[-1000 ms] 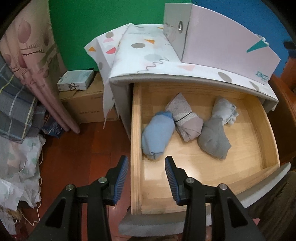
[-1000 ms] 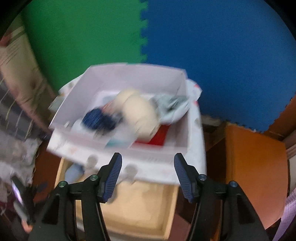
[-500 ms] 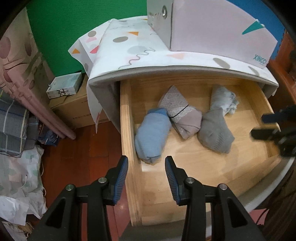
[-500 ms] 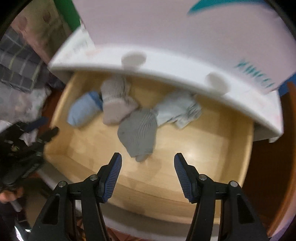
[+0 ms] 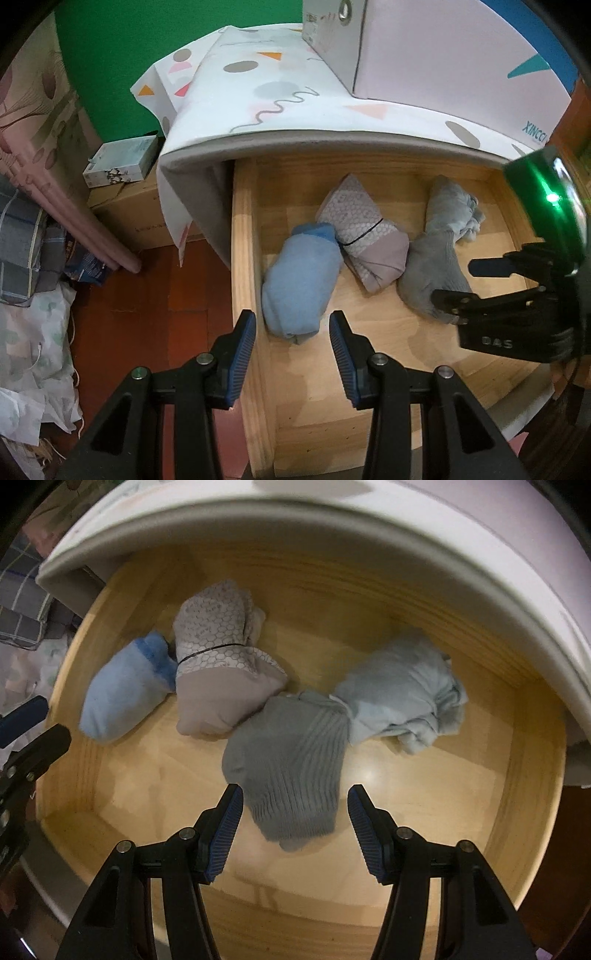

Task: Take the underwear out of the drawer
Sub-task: 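Grip the grey knit sock with the right tool while the left tool nears the light blue sock, then lower the left tool onto the light blue sock and close on it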

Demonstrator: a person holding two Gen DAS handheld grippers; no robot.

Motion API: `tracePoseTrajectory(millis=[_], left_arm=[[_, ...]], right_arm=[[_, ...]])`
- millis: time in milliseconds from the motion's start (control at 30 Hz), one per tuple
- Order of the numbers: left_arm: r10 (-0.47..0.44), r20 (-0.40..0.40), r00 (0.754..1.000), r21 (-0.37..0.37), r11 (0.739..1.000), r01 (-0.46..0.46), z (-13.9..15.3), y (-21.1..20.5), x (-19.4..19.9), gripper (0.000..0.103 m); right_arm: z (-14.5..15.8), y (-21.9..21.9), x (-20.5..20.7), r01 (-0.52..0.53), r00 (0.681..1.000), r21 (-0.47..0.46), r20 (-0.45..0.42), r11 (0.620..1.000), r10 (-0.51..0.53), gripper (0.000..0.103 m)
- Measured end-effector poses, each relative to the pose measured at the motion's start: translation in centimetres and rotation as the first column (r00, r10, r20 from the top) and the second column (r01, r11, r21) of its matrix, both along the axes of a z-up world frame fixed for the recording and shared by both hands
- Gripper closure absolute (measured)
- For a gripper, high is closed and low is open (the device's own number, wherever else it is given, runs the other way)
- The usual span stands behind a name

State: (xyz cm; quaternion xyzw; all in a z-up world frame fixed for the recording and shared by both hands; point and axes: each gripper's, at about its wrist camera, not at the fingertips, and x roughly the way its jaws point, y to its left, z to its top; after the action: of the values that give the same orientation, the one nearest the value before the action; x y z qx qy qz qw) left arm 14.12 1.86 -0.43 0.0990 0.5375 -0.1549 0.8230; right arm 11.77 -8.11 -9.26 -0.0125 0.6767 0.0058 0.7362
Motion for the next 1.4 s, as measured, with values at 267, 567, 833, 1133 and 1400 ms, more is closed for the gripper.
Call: tracePoseTrajectory(millis=[267, 567, 833, 1133, 1400], left_arm=[[-0.001, -0.005, 1.000, 0.003, 1.000, 0.001, -0.3, -0.6, 0.8, 0.061], [0.006, -0.023, 1.000, -0.012, 1.000, -0.006, -0.6, -0.6, 1.3, 0.061], [-0.001, -0.024, 1.000, -0.006, 1.000, 0.000, -0.7, -1.1, 1.1, 0.061], [-0.016, -0.043, 0.999, 0.000, 1.000, 0.016, -1.1, -2.0, 1.2, 0.061], [-0.042, -0.079, 0.996, 0.013, 0.999, 0.043, -2.0, -3.1, 1.8, 0.061]], right_arm=[[-2.1, 1.1, 0.5, -0.059, 0.995, -0.036, -0.081, 0.998, 0.056, 0.047], [-4.2, 2.0, 0.2, -0.055, 0.989, -0.023, -0.141, 0.998, 0.051, 0.056], [-4.5, 0.0, -0.7, -0.050, 0.986, -0.050, -0.164, 0.997, 0.041, 0.061], [-5.4, -2.2, -2.8, -0.005, 0.984, -0.058, -0.176, 0.998, -0.006, 0.061], [-6.4, -3.9, -2.8, 0.037, 0.981, -0.062, -0.187, 0.997, -0.048, 0.061]])
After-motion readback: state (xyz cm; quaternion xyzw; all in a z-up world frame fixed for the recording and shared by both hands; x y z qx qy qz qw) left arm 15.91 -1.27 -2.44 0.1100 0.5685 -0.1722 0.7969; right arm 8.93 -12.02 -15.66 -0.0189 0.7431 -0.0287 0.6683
